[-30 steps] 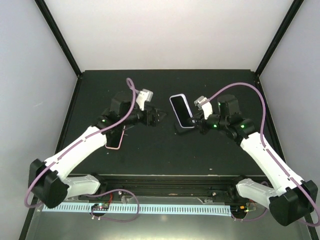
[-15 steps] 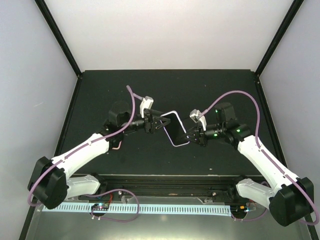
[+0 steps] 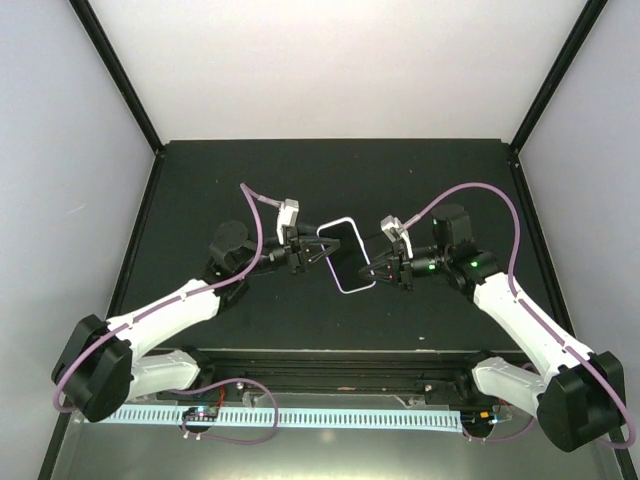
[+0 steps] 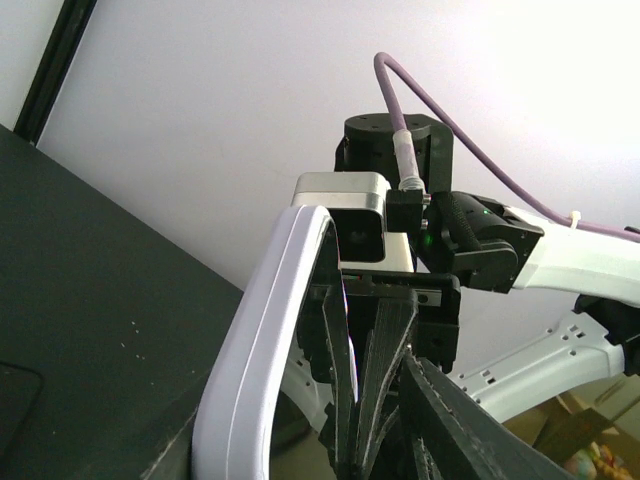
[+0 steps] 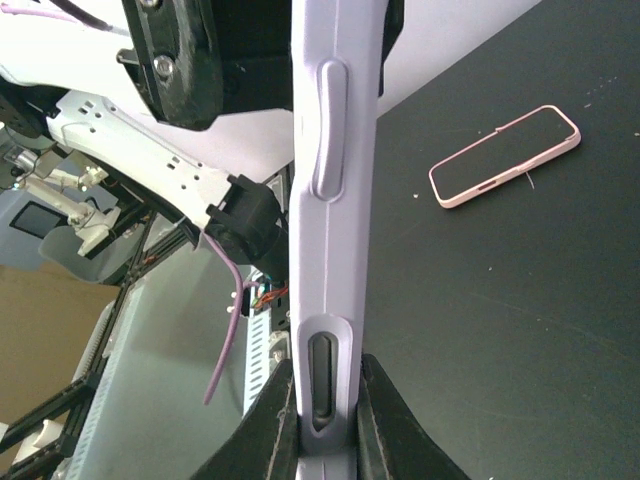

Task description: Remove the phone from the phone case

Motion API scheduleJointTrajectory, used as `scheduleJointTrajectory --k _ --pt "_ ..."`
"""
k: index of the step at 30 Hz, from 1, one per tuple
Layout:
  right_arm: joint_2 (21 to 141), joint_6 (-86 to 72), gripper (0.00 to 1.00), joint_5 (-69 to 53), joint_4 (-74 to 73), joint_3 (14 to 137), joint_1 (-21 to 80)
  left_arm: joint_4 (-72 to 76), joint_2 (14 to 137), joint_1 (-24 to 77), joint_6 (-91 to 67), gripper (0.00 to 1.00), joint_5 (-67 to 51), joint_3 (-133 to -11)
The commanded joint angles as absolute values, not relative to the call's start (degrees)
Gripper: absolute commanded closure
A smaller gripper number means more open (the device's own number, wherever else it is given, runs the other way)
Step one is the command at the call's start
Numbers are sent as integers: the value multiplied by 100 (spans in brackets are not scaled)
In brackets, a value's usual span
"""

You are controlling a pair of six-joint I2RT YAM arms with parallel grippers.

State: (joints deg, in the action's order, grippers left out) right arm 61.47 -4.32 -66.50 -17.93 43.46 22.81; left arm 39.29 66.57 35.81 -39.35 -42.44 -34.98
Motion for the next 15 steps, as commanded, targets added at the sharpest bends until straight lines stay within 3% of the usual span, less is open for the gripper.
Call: scheduleJointTrajectory --k 1,15 --pt "6156 -691 99 -6958 -1141 4396 2213 4405 6615 3716 -4037 58 -4202 -3381" --pt "6106 -875 99 -6888 -932 4308 2215 4934 6843 3840 -4287 81 -4283 -3277"
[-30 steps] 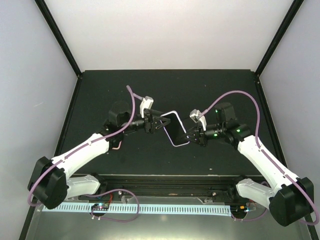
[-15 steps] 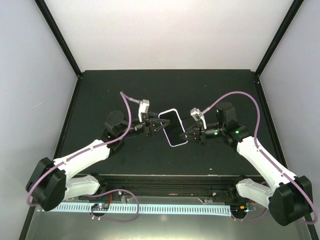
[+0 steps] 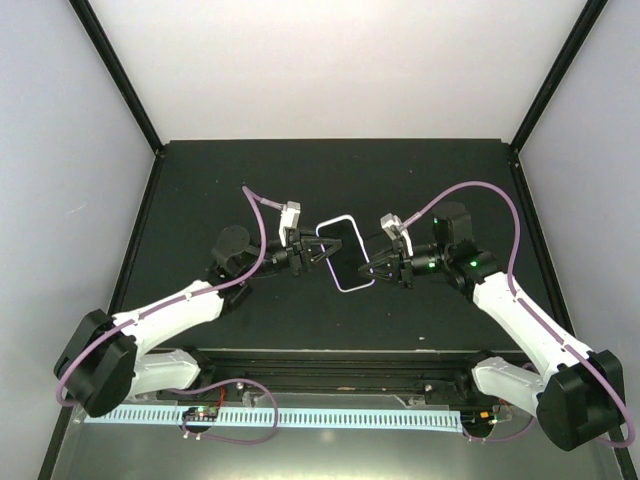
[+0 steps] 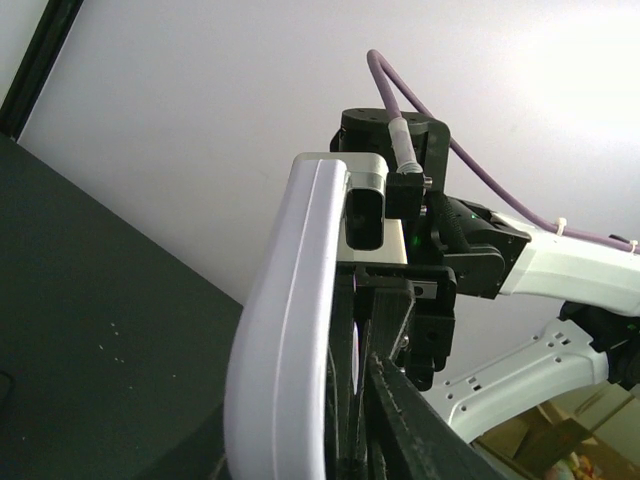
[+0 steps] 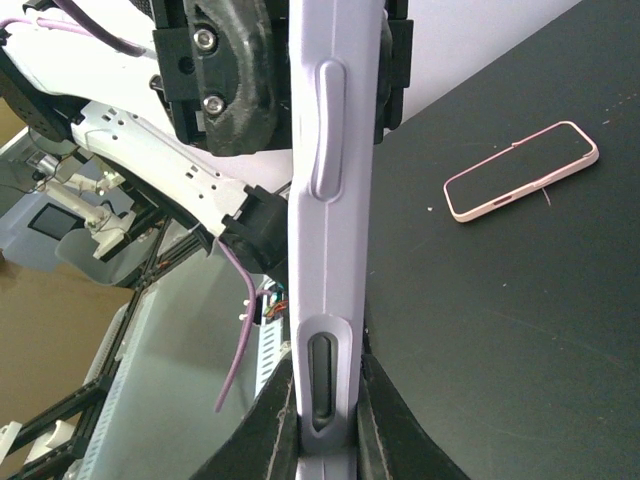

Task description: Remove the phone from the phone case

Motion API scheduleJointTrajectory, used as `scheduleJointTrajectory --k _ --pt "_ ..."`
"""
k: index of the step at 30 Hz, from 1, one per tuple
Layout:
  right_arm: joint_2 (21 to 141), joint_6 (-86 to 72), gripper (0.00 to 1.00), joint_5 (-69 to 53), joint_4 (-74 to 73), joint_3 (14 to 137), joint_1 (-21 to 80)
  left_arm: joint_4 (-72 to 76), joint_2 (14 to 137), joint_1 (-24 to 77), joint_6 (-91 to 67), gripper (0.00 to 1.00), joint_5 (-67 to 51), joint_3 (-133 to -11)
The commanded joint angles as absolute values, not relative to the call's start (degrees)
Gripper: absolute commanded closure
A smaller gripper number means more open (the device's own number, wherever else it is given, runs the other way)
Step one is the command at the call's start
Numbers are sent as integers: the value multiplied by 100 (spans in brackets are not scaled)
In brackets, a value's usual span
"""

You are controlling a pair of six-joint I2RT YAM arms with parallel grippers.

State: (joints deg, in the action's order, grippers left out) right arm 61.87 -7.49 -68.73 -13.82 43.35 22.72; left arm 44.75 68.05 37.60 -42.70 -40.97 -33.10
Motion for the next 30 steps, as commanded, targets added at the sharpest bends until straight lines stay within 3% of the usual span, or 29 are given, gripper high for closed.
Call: scheduleJointTrajectory --k 1,6,11,15,21,30 --pt "6108 -881 99 -6869 -924 4295 2215 4968 6855 3841 -4286 84 -4307 -3282" --pt "6092 -832 87 -6512 -908 4259 2213 5111 6972 3817 -4303 92 -4518 -3367" --pt "6015 451 45 -6474 -2008 4720 2214 4257 6945 3736 -3987 96 -4879 -3922" --pt "5938 2042 32 -6368 -3386 5193 2215 2833 6908 3572 -3297 97 -5571 -4783" --pt "5870 3467 36 -5898 -4414 5504 2373 436 6996 3266 -2194 98 -6206 -5897" --pt "5987 3648 58 -5748 -4533 5877 2707 667 7160 3068 -2603 98 -6854 -6053"
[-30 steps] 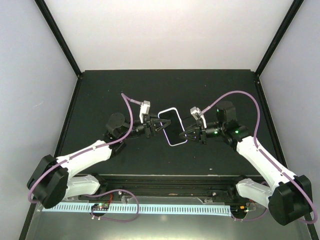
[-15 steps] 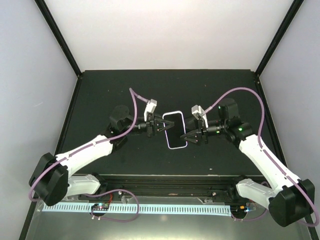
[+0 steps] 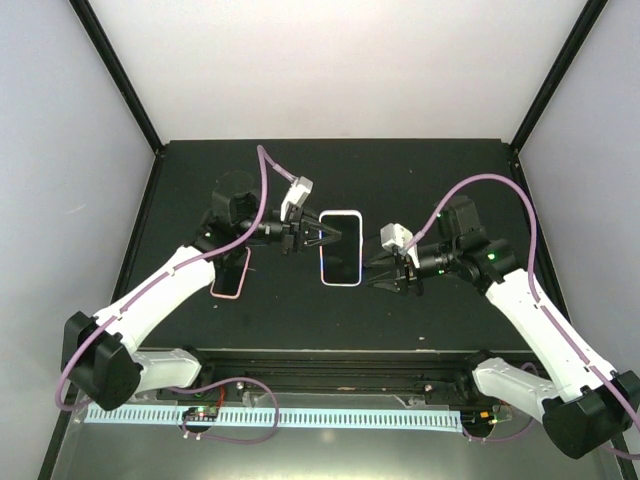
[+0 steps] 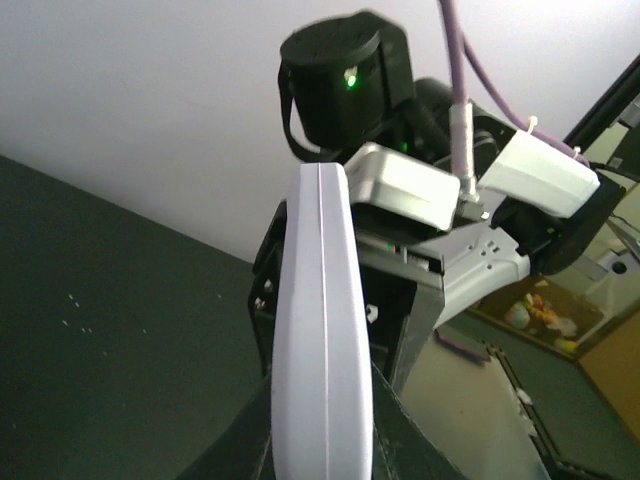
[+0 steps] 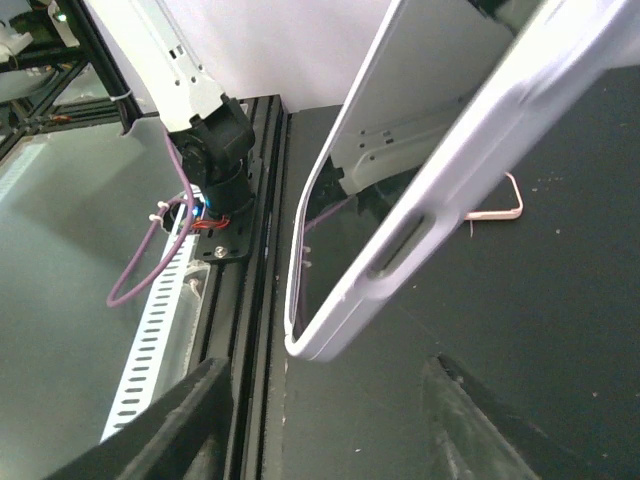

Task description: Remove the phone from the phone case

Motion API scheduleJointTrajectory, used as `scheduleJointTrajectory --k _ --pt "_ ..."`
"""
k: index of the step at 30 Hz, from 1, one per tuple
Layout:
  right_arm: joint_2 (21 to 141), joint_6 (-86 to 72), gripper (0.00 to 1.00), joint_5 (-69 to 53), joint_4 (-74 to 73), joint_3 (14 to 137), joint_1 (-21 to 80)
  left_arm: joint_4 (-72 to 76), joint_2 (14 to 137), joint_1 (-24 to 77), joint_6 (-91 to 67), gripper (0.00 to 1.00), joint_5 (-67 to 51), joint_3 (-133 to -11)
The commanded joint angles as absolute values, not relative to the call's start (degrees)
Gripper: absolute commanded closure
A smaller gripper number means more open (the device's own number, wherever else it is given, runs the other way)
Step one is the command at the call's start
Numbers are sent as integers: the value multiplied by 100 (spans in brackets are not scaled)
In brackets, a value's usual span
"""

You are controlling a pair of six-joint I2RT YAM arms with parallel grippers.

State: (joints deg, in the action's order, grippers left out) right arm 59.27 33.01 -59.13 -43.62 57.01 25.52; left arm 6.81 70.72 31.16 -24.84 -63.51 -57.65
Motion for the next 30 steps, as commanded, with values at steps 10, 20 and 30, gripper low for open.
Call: scheduleJointTrajectory --k 10,20,30 --pt "6112 3720 65 -5577 -4503 5954 3038 1160 7224 3056 -3028 98 -7089 -6018" --pt "6215 3938 69 -5650 -4700 6029 3144 1601 7260 3057 -3396 98 -7088 -5912" --pt "6333 4100 77 -5855 -5036 6310 3406 1863 7200 3056 -3592 99 -7041 -5738"
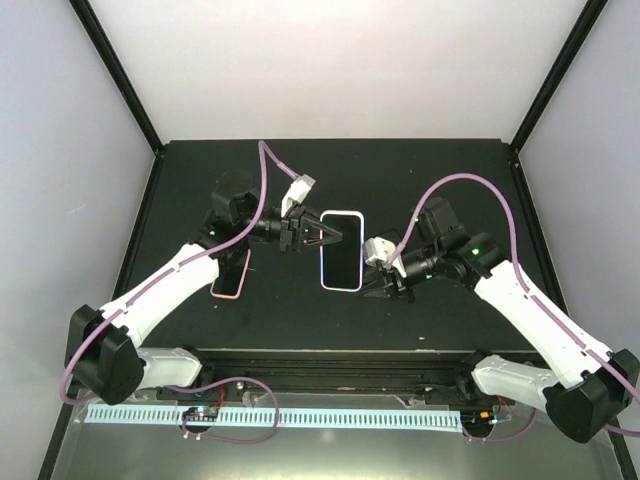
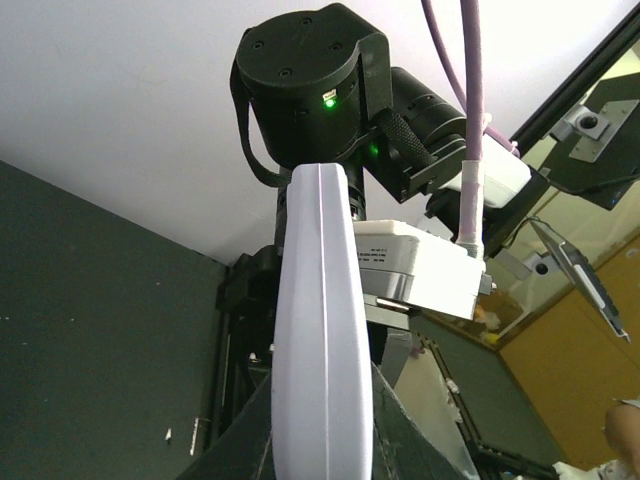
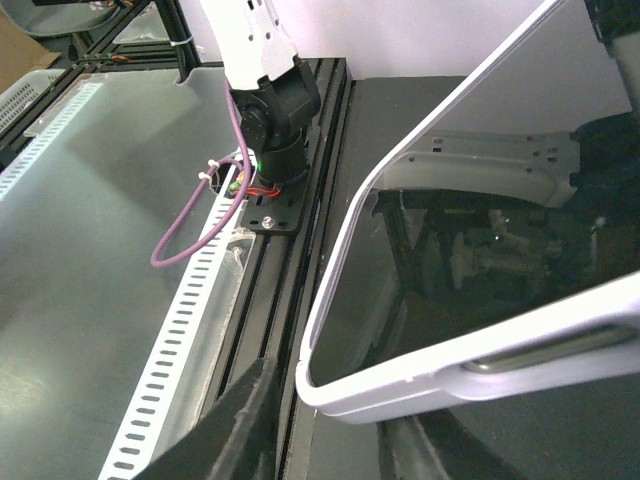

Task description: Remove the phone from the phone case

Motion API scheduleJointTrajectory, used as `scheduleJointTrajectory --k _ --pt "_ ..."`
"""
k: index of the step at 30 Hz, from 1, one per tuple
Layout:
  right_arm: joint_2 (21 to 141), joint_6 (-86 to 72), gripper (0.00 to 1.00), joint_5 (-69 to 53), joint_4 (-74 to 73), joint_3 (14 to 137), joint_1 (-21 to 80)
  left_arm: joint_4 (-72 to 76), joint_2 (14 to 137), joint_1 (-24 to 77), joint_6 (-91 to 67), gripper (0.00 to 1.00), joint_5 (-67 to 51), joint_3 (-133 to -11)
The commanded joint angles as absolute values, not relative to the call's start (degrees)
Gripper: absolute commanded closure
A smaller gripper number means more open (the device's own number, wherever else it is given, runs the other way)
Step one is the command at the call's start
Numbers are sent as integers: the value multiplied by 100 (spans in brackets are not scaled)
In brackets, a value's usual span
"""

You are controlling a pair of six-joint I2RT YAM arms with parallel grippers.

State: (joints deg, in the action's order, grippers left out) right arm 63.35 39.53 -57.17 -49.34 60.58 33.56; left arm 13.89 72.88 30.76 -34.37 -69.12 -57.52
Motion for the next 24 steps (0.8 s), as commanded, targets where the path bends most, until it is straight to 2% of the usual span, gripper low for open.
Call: scheduleJointTrajectory --k 1,11,20,21,24 --pt "6343 4108 78 -5833 -5042 6329 3409 1863 7184 3057 -3597 98 -7059 -5725" --pt "6432 4349 88 -5746 -5106 6387 3409 2019 7102 3050 -3816 98 -7328 -5665" --pt "6535 4555 91 -5589 -5098 6450 3407 3915 7078 3060 -5429 99 -7435 -5239" --pt "6553 4541 90 -5651 -5122 6470 3411 3747 7046 3059 -5281 98 -7425 -5247" --pt "6574 4519 75 -5980 -5280 6539 3403 2484 6898 3052 -4244 99 -7250 -5375"
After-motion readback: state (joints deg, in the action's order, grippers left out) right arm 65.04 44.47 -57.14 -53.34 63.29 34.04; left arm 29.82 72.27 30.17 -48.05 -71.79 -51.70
